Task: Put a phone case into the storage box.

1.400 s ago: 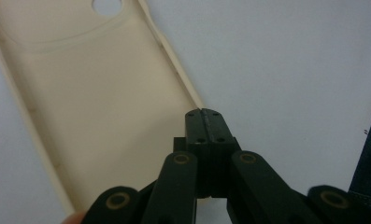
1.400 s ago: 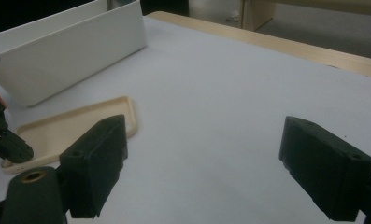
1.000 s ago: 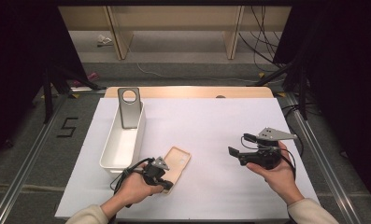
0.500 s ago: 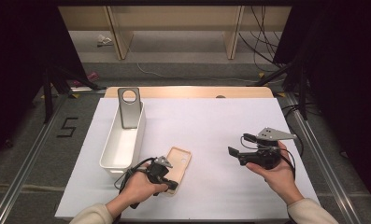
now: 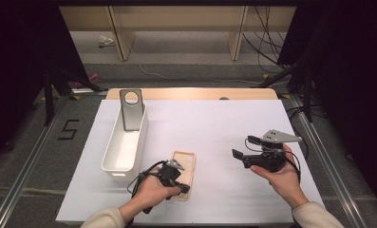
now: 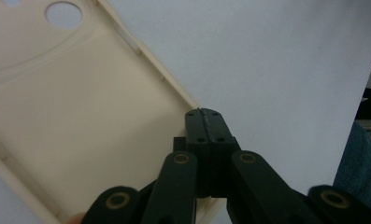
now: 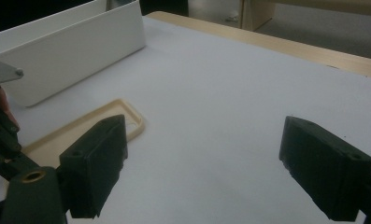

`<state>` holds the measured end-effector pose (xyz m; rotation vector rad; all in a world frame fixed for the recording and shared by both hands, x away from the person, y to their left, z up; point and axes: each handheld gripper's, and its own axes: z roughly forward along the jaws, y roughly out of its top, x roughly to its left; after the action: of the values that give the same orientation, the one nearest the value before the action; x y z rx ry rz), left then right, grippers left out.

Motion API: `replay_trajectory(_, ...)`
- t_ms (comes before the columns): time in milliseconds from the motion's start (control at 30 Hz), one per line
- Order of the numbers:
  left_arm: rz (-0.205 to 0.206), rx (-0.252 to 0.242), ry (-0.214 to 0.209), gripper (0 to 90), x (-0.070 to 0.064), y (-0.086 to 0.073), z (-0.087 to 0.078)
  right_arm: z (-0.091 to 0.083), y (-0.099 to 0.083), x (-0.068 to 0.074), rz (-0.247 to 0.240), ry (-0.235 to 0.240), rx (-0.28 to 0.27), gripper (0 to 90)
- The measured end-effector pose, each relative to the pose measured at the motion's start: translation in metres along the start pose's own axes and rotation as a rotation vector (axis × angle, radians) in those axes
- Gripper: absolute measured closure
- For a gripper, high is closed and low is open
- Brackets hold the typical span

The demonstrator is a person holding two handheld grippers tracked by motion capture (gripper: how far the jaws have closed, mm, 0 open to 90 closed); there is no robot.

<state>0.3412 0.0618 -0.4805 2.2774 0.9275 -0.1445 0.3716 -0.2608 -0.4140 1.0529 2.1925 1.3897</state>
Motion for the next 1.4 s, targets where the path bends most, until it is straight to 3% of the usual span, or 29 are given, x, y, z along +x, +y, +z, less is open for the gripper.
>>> replay_trajectory(267,-0.012,-0.013,0.009,89.8,-0.006,0.005,0.006,0.0,0.0,0.0,-0.001,-0.001,-0.001,16.1)
replay_trajectory(567,0.005,-0.017,0.007,89.7,-0.007,0.006,0.008,0.0,0.0,0.0,0.0,0.0,-0.002,16.1)
replay_trajectory(767,0.129,-0.018,0.041,81.6,-0.01,0.008,-0.005,-0.001,0.0,0.0,-0.003,0.0,-0.001,16.2)
replay_trajectory(867,0.209,-0.023,0.071,71.3,-0.013,0.009,-0.015,-0.001,0.0,0.0,-0.003,0.0,0.0,16.1)
replay_trajectory(1067,0.361,0.026,0.121,45.1,-0.017,0.01,-0.027,-0.001,0.0,0.001,-0.004,-0.001,0.001,16.2)
replay_trajectory(1300,0.486,0.09,0.161,24.2,-0.022,0.011,-0.03,-0.001,0.0,0.0,-0.006,-0.001,0.002,16.1)
replay_trajectory(1400,0.512,0.108,0.186,19.1,-0.025,0.01,-0.028,-0.001,0.0,0.001,-0.006,-0.001,0.003,16.2)
